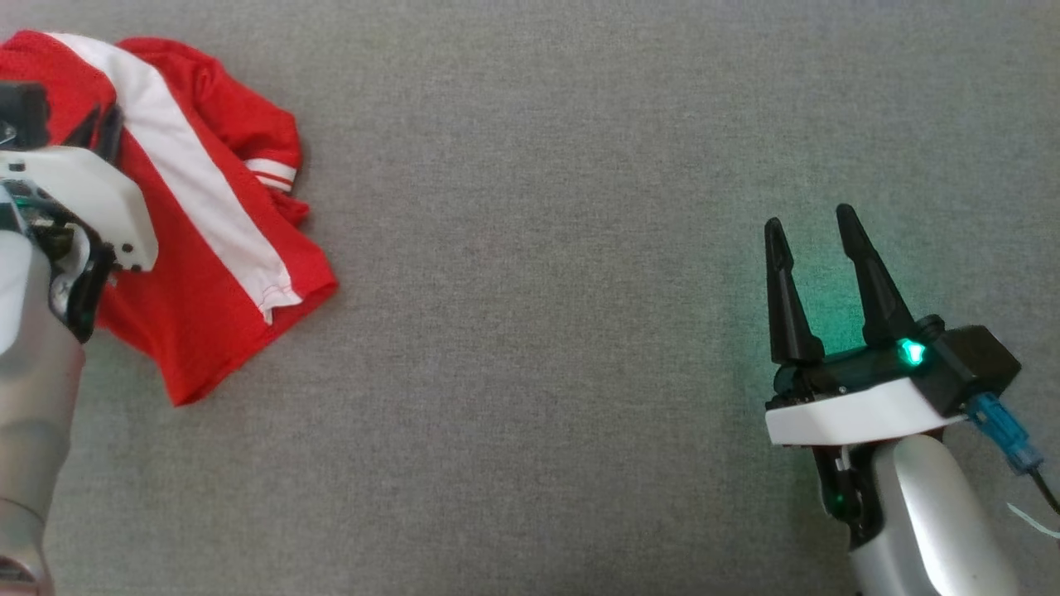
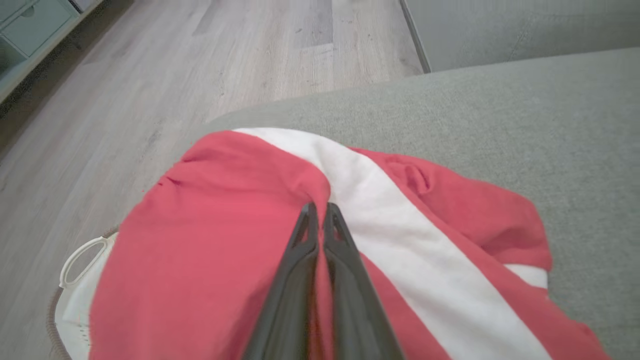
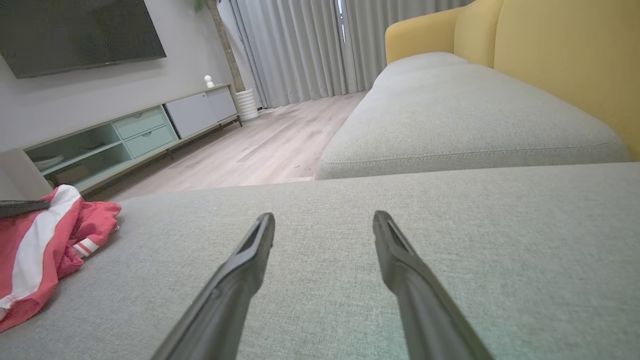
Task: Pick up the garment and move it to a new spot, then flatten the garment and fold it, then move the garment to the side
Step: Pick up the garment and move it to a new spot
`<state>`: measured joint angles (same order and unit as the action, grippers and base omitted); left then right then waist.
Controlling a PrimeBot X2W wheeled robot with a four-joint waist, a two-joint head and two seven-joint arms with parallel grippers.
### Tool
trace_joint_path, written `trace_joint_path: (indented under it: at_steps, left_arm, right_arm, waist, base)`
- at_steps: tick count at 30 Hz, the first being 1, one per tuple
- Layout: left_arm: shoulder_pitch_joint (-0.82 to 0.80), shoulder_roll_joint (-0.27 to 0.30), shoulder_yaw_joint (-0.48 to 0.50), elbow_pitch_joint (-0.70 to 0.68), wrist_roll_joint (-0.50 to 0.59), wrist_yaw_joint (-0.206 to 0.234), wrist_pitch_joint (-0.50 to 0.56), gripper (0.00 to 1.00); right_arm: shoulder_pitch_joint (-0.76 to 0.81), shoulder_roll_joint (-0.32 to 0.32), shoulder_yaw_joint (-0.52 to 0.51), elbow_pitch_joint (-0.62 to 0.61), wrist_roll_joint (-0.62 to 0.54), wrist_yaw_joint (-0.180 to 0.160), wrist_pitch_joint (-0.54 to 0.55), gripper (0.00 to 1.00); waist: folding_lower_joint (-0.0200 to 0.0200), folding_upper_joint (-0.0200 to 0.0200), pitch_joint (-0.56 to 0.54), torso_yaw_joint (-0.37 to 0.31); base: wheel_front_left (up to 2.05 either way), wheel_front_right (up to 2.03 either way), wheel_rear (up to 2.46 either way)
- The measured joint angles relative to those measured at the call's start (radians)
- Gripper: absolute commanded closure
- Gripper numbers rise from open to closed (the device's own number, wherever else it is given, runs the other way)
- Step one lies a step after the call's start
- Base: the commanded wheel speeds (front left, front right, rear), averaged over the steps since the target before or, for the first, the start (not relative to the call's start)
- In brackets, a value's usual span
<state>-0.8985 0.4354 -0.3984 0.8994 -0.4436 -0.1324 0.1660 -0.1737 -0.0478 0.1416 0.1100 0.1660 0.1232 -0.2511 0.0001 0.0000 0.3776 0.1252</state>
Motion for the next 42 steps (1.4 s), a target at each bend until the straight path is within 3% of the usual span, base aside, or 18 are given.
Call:
trace_joint_path:
  at_steps: [14, 20, 25, 35, 42]
  left_arm:
    - [-0.100, 0.040, 0.043, -0.067, -0.032, 0.011, -0.351, 1.00]
    - [-0.096, 0.051, 0.065, -0.210, -0.043, 0.028, -0.397, 1.00]
    - [-0.037, 0.030, 0.052, -0.369, -0.070, 0.033, -0.374, 1.00]
    - [0.099, -0.093, -0.021, -0.662, -0.109, 0.124, -0.289, 1.00]
    - [0.155, -0.230, -0.092, -0.684, -0.126, 0.168, -0.286, 1.00]
  right_arm:
    - [0.011, 0.000, 0.030, 0.023, 0.020, 0.000, 0.000, 0.00]
    - [0.047, 0.000, 0.044, 0.033, 0.046, 0.000, 0.000, 0.00]
    - [0.048, 0.000, 0.053, 0.033, 0.060, 0.000, 0.000, 0.00]
    - [0.039, 0.000, 0.047, 0.021, 0.100, 0.000, 0.000, 0.00]
    - [-0.015, 0.000, 0.080, 0.000, 0.135, 0.000, 0.000, 0.00]
  waist:
    - [-0.0001, 0.0000, -0.101, 0.015]
    - [-0.0002, 0.0001, -0.160, 0.014]
    - [-0.0003, 0.0001, -0.193, 0.002]
    - [-0.0001, 0.0001, -0.204, -0.098]
    - [0.0000, 0.0001, -0.179, -0.217]
  base:
    - [0.00, 0.00, 0.00]
    - [0.00, 0.00, 0.00]
    - [0.00, 0.00, 0.00]
    - [0.00, 0.00, 0.00]
    - [0.00, 0.00, 0.00]
